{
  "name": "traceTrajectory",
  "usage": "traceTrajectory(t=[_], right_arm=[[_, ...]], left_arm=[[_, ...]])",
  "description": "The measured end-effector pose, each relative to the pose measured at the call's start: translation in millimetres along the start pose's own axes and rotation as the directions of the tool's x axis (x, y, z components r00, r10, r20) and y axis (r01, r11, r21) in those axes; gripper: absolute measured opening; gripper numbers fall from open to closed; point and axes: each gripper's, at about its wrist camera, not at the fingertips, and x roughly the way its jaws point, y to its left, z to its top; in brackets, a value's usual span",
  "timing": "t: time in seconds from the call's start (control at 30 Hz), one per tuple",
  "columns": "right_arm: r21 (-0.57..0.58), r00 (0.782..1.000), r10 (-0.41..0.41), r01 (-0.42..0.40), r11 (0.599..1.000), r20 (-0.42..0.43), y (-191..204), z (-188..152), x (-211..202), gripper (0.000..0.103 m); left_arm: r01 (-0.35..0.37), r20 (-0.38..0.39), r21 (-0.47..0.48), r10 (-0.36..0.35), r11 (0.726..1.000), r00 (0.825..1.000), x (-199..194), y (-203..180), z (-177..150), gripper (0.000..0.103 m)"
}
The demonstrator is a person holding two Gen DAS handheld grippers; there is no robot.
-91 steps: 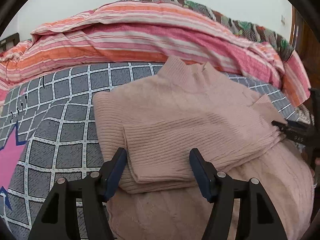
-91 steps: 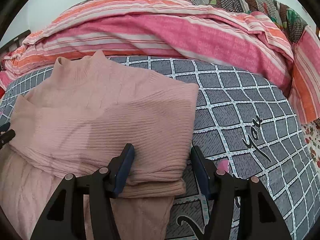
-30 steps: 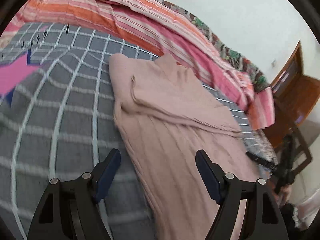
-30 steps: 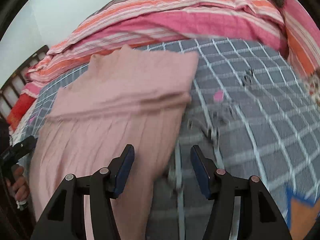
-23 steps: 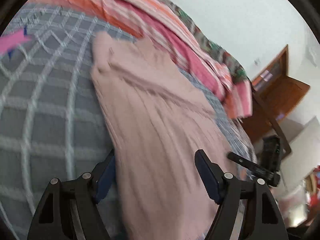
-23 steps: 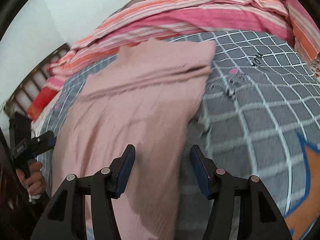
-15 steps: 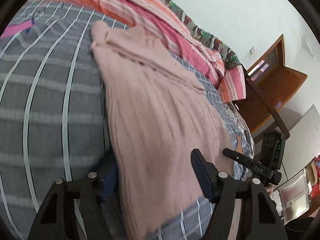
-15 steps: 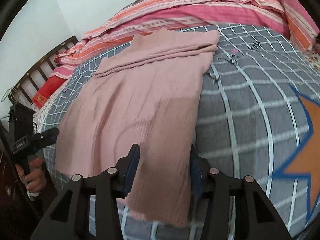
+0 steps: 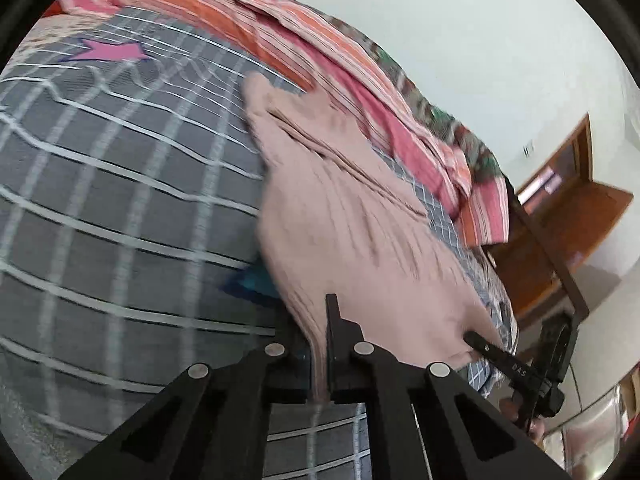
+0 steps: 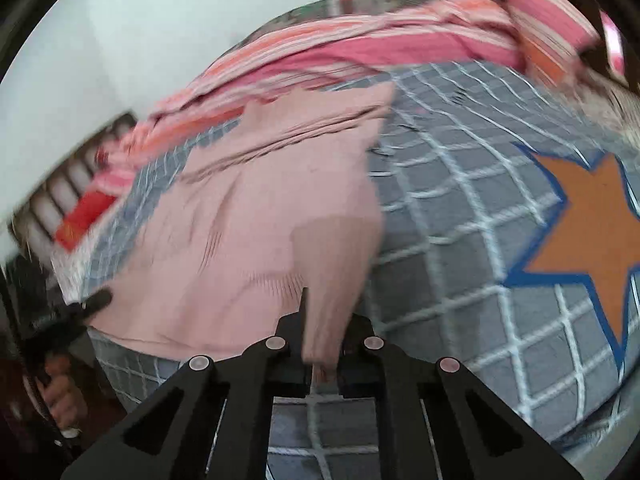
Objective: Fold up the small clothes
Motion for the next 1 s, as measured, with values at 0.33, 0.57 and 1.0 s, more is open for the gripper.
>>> traceTrajectory(t=[0.33, 0.57, 1.0], right_arm=[[-0.075, 0.998, -0.045, 0.041, 0.996, -0.053, 10, -12, 9, 0.023], [0.004, 0.995, -0.004, 0.004, 1.0, -0.096, -1, -10, 16, 0.036], [0.069, 0.997, 0.073, -0.073, 0.995, 0.011, 7, 24, -16, 0.006]], left_arm=[[-0.062, -0.147, 0.09, 0.074, 0.994, 0.986, 23, -2, -25, 0.017], [-0.053, -0.12, 0.048, 0.059, 0.997, 0.991, 19, 4, -26, 0.022], [0.008, 0.02, 0.024, -0.009, 1.0, 1.0, -28, -21, 30, 0.006]])
